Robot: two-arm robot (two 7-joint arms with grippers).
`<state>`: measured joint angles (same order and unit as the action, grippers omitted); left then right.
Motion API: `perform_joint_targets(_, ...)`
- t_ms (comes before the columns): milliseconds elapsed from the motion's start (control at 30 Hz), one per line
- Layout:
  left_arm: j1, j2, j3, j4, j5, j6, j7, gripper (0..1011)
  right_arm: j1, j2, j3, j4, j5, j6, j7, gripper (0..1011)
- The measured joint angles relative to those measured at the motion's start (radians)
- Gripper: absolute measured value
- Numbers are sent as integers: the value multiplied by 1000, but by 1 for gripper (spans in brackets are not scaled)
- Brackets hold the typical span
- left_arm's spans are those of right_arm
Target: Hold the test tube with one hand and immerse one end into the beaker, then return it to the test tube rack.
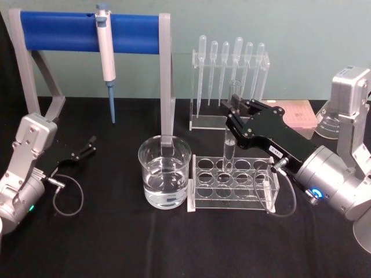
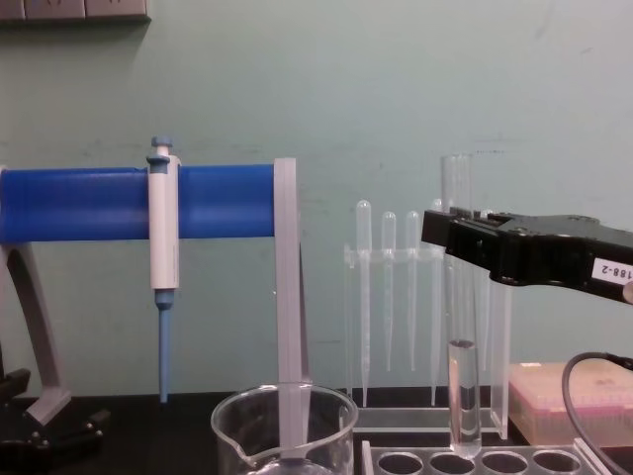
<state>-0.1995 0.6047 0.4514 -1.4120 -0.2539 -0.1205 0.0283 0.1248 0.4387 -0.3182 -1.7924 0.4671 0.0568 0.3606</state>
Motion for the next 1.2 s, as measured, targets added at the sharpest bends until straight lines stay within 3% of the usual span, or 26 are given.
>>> perform_joint_targets(1200,0,0,0,0,0,0,0,1000,0,0,0,0,0,0,0,226)
